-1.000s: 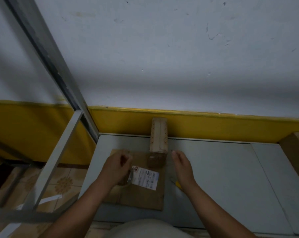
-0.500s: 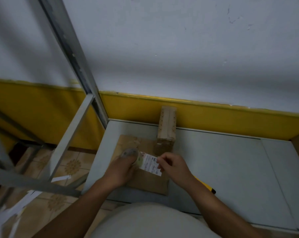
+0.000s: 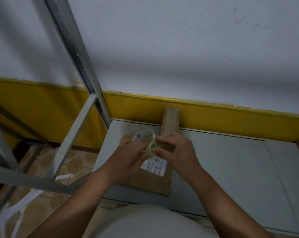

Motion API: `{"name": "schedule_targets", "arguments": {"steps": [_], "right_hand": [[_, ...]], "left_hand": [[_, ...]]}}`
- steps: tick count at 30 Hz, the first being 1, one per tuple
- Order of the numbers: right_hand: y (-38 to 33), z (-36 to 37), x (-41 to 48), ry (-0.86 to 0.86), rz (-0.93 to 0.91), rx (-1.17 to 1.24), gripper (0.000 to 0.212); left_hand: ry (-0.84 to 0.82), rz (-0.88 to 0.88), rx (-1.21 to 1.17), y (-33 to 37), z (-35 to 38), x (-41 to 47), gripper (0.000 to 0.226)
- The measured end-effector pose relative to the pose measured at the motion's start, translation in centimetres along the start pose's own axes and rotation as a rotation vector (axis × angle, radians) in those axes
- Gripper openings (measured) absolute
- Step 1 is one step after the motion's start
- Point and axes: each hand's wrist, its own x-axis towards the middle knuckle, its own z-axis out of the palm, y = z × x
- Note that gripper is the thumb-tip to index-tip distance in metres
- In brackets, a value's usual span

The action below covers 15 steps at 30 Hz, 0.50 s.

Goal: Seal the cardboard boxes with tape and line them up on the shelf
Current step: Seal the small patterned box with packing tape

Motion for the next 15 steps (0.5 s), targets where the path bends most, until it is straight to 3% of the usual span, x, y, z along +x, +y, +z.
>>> {"name": "schedule_targets", "arguments": {"steps": [5,9,15], "right_hand": [[0.0,0.0,-0.4,0.086,-0.072,-0.016,0.015],[0.1,-0.5,-0.6,0.043,0.051,0.069,0.009],[0.2,-2.1,-0.9,0.047,0.221,0.307,0.009]], "left_hand": [[-0.003,0.008,-0.027,0.5,-0.1,-0.1,0.02],[-0.019,-0.003,-0.192,0.6,0.0,0.2,0.022],[-0.093,-0.253,-0.343,1.0,-0.1,2.2,0.024]]}}
